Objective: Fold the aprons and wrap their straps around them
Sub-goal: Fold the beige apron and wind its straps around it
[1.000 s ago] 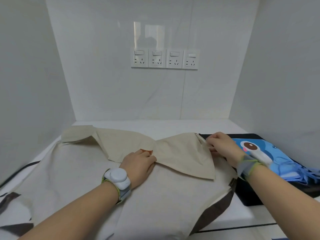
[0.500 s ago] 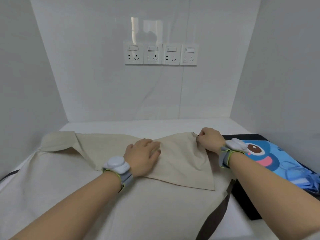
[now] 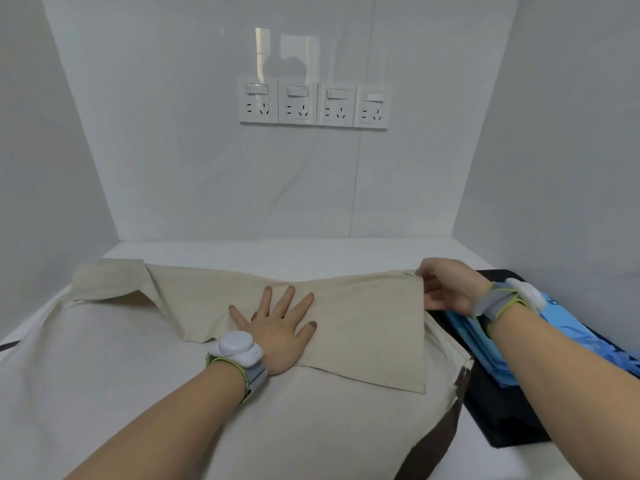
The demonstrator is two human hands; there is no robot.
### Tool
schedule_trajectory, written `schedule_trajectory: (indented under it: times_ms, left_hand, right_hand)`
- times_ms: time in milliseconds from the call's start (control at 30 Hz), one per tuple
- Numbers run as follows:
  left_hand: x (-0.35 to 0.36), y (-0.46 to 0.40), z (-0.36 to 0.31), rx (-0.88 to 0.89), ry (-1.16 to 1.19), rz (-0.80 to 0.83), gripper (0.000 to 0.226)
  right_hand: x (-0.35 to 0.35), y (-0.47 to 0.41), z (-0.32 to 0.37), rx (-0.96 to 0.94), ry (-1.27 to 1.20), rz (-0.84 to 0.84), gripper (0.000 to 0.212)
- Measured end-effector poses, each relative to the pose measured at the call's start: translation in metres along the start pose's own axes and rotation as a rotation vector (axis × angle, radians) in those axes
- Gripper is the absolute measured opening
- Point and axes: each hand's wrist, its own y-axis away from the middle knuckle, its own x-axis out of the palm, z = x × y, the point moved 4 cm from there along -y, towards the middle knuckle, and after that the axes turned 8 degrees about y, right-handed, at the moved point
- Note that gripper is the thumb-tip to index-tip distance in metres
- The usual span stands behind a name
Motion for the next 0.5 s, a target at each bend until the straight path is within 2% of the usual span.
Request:
schedule_trajectory:
  times_ms: [67,167,200,300,333,400,500]
  left_hand:
    - [-0.001,0.002,-0.001,-0.001,-0.015,0.02,0.054]
    - [-0.001,0.003,-0.001,-0.008,-0.026,0.042,0.054]
    - [-0.001,0.004,0.0,-0.007,-0.026,0.046,0.053]
    - [-0.002,0.004,-0.002,0.011,-0.014,0.051,0.054]
    - [-0.002,0.005,-0.003,0.016,-0.017,0.056,0.054]
    - [-0.002,0.005,-0.005,0.011,-0.027,0.06,0.057]
    - [-0.003,0.004,-0.006,0.005,-0.002,0.058,0.062]
  right_hand:
    - [0.008,-0.016,0.004,-0.008,-0.012,-0.056,0.014]
    - [0.019,-0.032,0.014,-0.077,0.17,-0.121,0.017]
    - [0.018,-0.035,0.017,-0.092,0.191,-0.169,0.016]
    - [0.004,-0.04,0.021,-0.148,0.039,-0.377,0.017]
    - [0.003,-0.038,0.02,-0.157,0.087,-0.443,0.017]
    - [0.007,-0.038,0.015,-0.138,0.441,-0.457,0.021]
    - [0.022,-0.026,0.012,-0.077,0.974,-0.328,0.028]
